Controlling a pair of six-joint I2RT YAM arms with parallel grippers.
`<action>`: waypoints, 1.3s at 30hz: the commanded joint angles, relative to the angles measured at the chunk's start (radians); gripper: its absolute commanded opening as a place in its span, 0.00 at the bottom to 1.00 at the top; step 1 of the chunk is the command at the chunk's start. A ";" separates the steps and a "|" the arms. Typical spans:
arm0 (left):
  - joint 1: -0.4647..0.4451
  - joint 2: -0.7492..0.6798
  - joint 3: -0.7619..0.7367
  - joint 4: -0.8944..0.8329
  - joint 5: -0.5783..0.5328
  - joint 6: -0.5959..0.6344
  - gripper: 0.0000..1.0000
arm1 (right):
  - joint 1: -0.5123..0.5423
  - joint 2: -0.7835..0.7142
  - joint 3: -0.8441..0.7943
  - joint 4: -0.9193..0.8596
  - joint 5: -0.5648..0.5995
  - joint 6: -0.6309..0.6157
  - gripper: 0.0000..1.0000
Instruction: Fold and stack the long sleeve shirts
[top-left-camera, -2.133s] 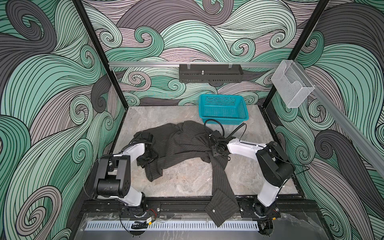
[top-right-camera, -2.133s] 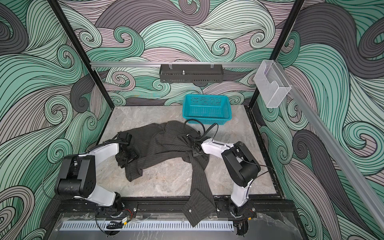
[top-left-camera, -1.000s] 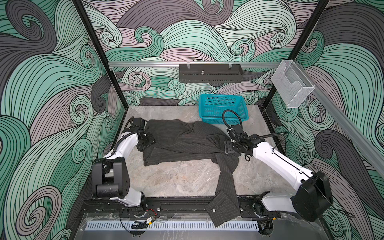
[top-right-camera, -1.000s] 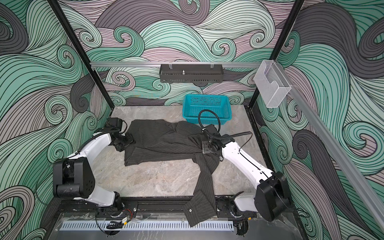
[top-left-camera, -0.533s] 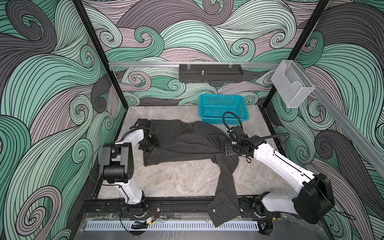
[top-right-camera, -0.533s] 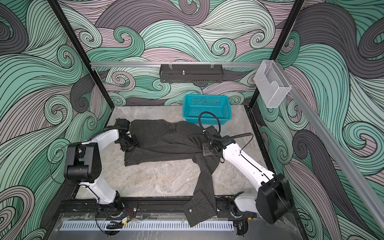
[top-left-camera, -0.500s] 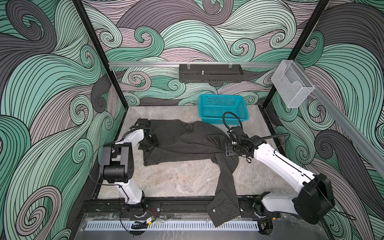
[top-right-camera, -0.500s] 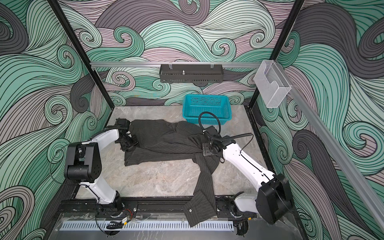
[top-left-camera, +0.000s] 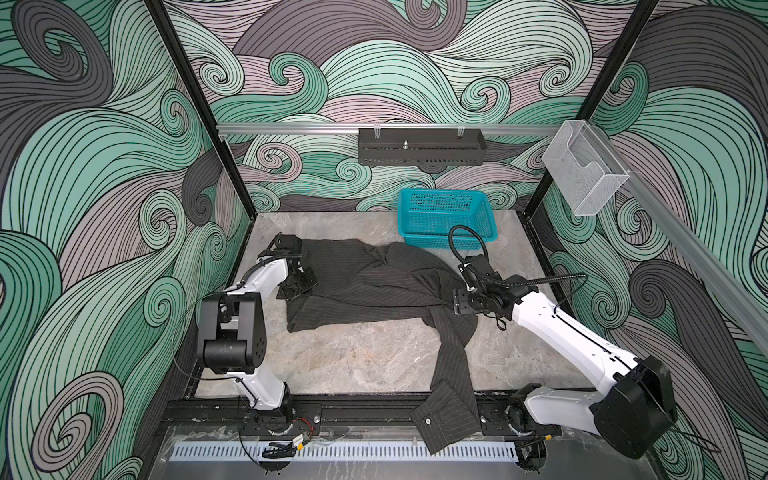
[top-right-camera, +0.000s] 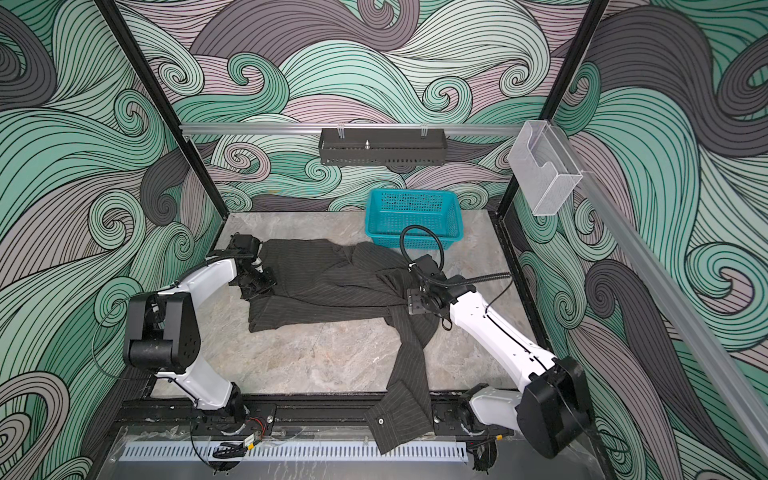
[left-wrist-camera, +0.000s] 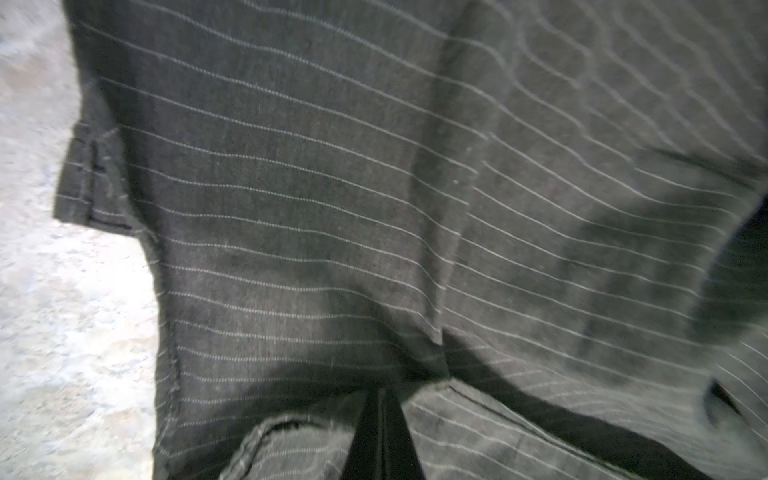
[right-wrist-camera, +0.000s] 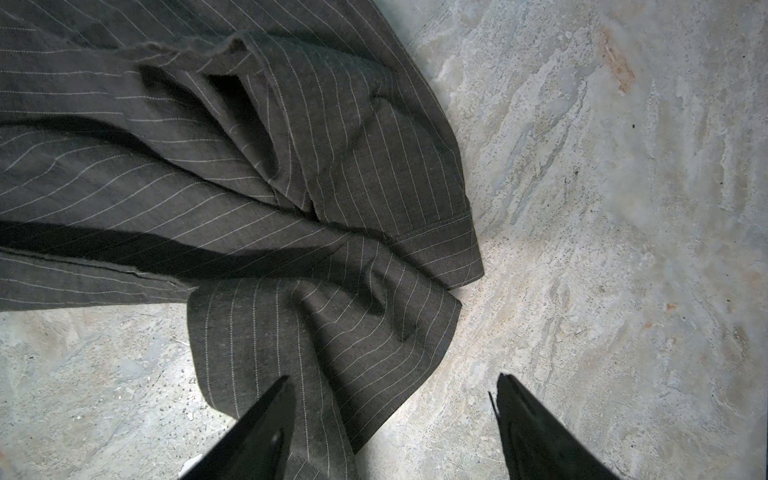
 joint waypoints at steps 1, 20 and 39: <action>-0.009 -0.009 -0.004 -0.035 0.027 0.025 0.09 | 0.005 -0.027 -0.010 -0.013 -0.015 0.019 0.76; -0.028 0.134 0.067 -0.038 -0.055 0.011 0.38 | 0.005 -0.058 -0.018 -0.026 -0.016 0.011 0.76; -0.063 0.038 0.071 -0.109 -0.121 0.024 0.00 | 0.003 -0.067 -0.024 -0.020 -0.020 0.004 0.76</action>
